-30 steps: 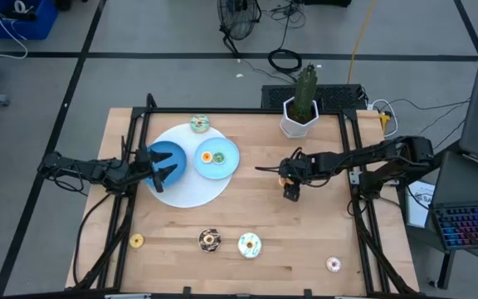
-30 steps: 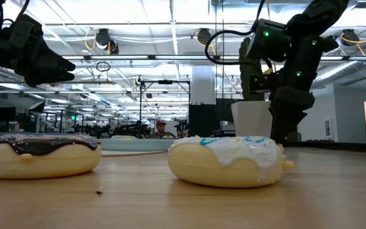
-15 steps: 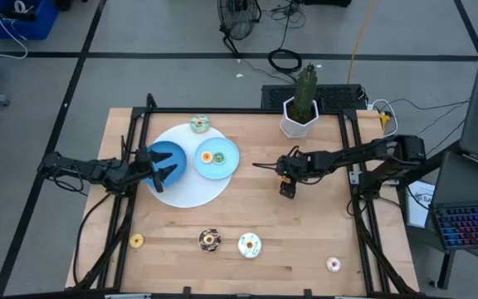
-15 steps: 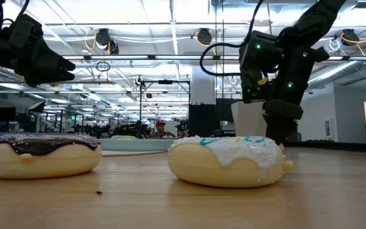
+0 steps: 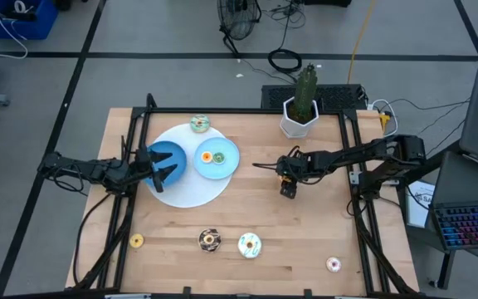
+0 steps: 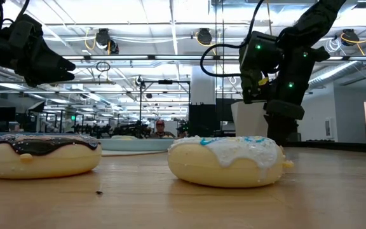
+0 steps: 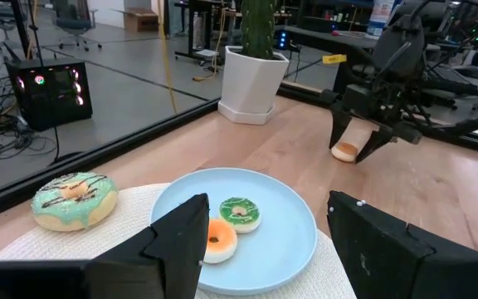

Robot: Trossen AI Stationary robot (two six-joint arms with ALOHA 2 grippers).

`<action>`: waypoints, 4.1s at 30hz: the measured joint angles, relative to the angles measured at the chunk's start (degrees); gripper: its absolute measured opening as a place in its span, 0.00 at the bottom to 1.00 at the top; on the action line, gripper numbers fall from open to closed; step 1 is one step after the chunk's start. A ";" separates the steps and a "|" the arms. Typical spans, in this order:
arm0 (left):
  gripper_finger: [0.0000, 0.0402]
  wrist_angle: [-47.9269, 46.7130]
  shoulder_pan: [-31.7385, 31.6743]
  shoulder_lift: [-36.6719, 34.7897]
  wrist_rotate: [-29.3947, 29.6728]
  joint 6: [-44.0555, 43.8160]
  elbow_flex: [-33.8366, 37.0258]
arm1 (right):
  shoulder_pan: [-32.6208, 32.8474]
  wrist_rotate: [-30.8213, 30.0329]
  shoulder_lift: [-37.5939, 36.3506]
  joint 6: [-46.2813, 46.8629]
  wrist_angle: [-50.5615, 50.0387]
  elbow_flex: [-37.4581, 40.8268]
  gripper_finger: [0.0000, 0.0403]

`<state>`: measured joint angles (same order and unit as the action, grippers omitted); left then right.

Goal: Pick & Place donuts
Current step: Put the small orange donut on the blue plate

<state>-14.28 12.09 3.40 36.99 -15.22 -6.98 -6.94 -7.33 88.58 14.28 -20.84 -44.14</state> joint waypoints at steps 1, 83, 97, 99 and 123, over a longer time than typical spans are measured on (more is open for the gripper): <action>0.61 0.00 -0.01 0.00 0.00 0.00 0.00 | 0.00 -0.02 0.00 0.00 0.02 0.00 0.60; 0.61 -0.02 -0.01 0.01 -0.02 0.00 -0.02 | -0.13 -0.06 -0.02 -17.31 54.98 0.00 0.43; 0.61 -0.01 -0.01 0.00 -0.02 0.00 -0.02 | -0.87 -0.06 0.41 -18.67 59.28 -0.02 0.42; 0.61 -0.02 -0.01 0.01 -0.02 0.00 -0.02 | -0.92 -0.06 0.90 -18.67 59.74 -0.02 0.42; 0.61 0.89 0.01 0.00 -0.02 0.00 -0.02 | -6.88 6.94 11.47 -13.34 66.53 -3.44 0.42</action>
<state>-13.39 12.10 3.40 36.97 -15.22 -7.01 -13.82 -0.40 100.04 0.94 45.69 -47.58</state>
